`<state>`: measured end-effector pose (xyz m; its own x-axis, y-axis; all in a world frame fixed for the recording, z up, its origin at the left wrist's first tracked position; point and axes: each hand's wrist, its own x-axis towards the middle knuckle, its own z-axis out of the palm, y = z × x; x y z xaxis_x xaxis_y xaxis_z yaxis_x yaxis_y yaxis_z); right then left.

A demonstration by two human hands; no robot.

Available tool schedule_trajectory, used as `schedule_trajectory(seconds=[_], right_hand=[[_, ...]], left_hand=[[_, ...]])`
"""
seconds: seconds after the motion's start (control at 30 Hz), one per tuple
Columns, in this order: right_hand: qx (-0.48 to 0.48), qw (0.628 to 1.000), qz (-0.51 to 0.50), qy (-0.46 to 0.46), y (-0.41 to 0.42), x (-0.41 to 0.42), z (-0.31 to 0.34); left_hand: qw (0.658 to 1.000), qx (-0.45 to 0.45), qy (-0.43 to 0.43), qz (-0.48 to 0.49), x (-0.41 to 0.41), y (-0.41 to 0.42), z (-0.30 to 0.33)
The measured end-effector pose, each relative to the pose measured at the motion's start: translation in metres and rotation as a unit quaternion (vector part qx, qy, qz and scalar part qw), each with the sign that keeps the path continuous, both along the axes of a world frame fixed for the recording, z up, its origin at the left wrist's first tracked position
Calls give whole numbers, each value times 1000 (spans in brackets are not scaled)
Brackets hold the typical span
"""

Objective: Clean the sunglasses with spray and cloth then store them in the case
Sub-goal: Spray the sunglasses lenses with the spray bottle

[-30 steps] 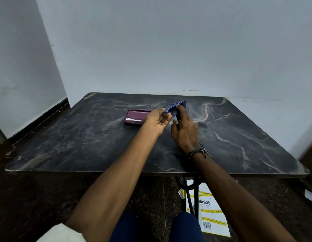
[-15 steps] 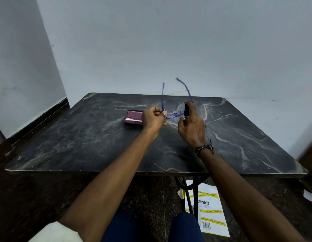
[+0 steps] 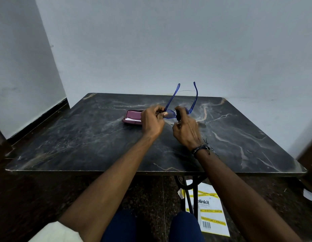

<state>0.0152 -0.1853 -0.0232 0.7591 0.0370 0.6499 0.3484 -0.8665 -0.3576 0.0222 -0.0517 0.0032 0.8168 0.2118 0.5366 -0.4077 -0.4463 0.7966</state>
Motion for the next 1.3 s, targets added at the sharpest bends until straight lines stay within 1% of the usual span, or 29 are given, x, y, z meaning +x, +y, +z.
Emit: schedule_trajectory(seconds=[0.23, 0.43, 0.67, 0.93, 1.1, 1.3], right_hand=[[-8, 1000, -13, -14, 5, 1, -1], [-18, 1000, -10, 5, 4, 2, -2], [36, 998, -50, -21, -12, 2, 7], [-1, 996, -94, 7, -26, 9, 3], [-8, 996, -87, 14, -30, 9, 0], [7, 996, -84, -3, -31, 6, 0]], left_hand=[[1000, -20, 7, -4, -3, 0, 2], [999, -24, 9, -19, -5, -1, 1], [999, -35, 21, -12, -4, 4, 0], [999, -34, 18, -14, -8, 1, 2], [999, -27, 12, -12, -7, 1, 3], [999, -30, 9, -15, -8, 0, 3]])
